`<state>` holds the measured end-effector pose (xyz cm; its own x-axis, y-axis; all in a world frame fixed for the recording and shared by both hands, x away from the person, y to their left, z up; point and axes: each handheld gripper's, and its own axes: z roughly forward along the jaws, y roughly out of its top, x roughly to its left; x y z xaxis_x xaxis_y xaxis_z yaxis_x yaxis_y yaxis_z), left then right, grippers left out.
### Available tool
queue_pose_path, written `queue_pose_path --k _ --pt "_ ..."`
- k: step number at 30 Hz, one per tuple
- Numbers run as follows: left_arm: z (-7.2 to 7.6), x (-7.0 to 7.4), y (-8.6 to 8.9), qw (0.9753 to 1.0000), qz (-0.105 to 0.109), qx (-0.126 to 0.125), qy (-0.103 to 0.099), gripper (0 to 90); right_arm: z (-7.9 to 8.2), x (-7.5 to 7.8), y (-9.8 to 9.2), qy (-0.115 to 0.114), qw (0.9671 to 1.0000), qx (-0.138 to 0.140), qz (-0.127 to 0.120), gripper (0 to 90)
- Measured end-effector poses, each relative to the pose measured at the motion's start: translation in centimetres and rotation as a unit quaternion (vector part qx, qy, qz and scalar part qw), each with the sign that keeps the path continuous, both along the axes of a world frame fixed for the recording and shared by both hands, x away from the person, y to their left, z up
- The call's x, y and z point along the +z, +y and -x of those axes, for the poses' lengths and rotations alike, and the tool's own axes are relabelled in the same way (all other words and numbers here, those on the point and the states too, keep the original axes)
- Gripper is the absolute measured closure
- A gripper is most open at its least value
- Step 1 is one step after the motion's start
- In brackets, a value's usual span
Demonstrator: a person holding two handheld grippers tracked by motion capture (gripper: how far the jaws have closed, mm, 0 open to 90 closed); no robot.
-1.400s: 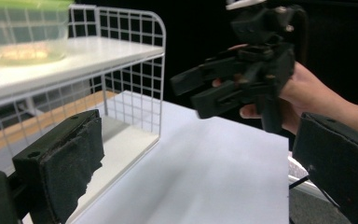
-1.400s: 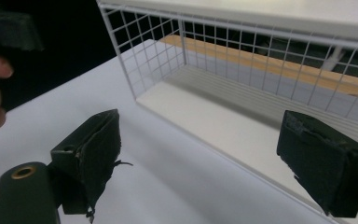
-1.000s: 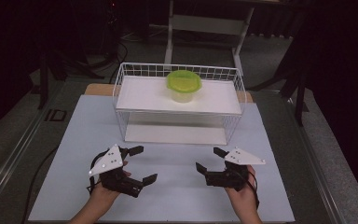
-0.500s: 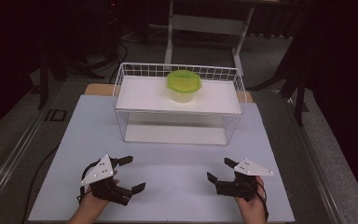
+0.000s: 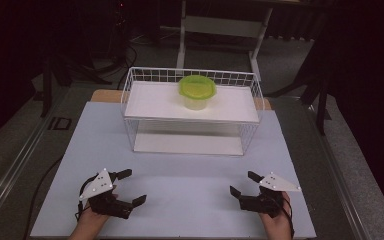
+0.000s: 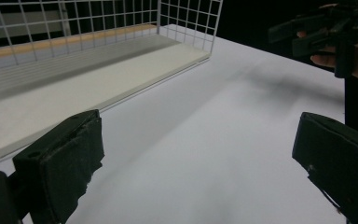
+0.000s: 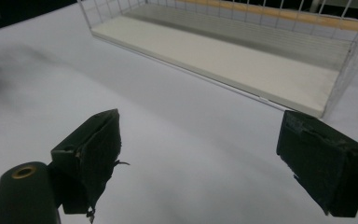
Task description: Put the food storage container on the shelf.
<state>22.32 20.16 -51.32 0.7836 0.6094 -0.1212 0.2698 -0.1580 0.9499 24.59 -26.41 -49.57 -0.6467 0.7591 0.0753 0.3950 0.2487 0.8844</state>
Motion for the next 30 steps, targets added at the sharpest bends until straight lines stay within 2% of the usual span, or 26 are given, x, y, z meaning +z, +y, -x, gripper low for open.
queue_pose_path --k 5,15,24,28,30 --pt "0.0 -0.9 0.7 0.9999 0.011 0.011 0.003 2.4 -0.2 -0.6 -0.3 0.003 1.0000 -0.001 -0.006 13.3" --pt "-0.4 -1.9 1.9 0.9993 0.001 0.034 0.012 2.4 -0.8 -2.6 -0.9 0.011 0.9999 -0.002 0.012 13.3" --pt "0.0 -1.3 1.7 0.9992 0.005 0.040 0.000 2.4 -1.0 -3.1 -1.3 0.014 0.9997 -0.012 0.018 13.1" --pt "0.2 -0.9 1.9 0.9988 0.003 0.049 -0.009 2.4 -0.8 -3.0 -1.3 -0.001 0.9999 -0.003 0.015 13.2" --pt "0.3 -0.8 2.1 0.9986 0.000 0.052 -0.010 2.4 -0.9 -3.1 -1.2 0.001 1.0000 0.000 0.009 13.2"
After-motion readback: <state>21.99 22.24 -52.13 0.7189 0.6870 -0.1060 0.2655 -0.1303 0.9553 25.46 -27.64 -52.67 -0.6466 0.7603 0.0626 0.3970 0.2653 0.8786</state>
